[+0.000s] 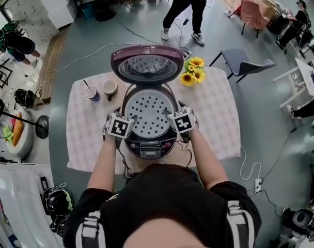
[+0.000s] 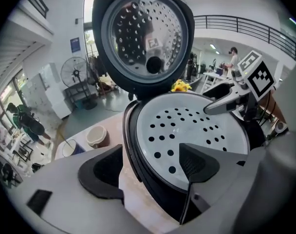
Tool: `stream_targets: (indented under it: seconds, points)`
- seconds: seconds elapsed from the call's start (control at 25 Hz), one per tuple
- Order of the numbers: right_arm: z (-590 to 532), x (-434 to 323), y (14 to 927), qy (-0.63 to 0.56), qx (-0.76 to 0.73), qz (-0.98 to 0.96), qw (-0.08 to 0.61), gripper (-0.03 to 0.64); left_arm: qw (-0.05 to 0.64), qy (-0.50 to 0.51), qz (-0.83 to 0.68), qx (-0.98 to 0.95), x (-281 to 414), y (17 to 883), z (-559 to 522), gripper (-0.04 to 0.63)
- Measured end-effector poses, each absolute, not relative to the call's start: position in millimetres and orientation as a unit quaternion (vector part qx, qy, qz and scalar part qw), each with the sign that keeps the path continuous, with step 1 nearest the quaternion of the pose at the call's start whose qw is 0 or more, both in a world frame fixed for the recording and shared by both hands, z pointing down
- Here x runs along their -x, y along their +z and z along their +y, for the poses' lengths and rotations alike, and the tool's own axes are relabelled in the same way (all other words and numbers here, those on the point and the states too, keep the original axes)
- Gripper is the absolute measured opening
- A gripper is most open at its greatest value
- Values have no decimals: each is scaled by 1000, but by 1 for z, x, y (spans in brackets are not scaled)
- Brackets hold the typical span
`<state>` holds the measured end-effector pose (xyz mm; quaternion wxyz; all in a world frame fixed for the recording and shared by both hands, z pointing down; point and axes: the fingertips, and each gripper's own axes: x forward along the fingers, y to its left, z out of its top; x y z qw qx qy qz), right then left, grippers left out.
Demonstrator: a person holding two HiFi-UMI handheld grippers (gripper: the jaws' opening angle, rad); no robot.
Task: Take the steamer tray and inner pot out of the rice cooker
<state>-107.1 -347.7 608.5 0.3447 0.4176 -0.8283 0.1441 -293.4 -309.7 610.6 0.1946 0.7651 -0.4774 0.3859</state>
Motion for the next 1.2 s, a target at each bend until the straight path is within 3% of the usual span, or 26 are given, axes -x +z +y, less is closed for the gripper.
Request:
stream_targets:
  seconds: [0.36,0.52,0.76,0.88,1.2]
  points:
    - [-346,108,612,142,-410,-823,367,330,193,424,-485,-740,299,623,-313,267]
    - [-344,109,606,124,-417,-817,379,243,192,421,-492,-737,300,620,-311,247]
    - [-340,107,596,118,-428,-814,374,197,175,409,-504,-740,300,608,-305,203]
    - [-339,109,590,109,-436,-812,371,143,166,404,-507,-743,298,600,-305,137]
    - [-337,109,570,83,-458,-811,355,86,176,372,-511,-755,295,584,-301,117]
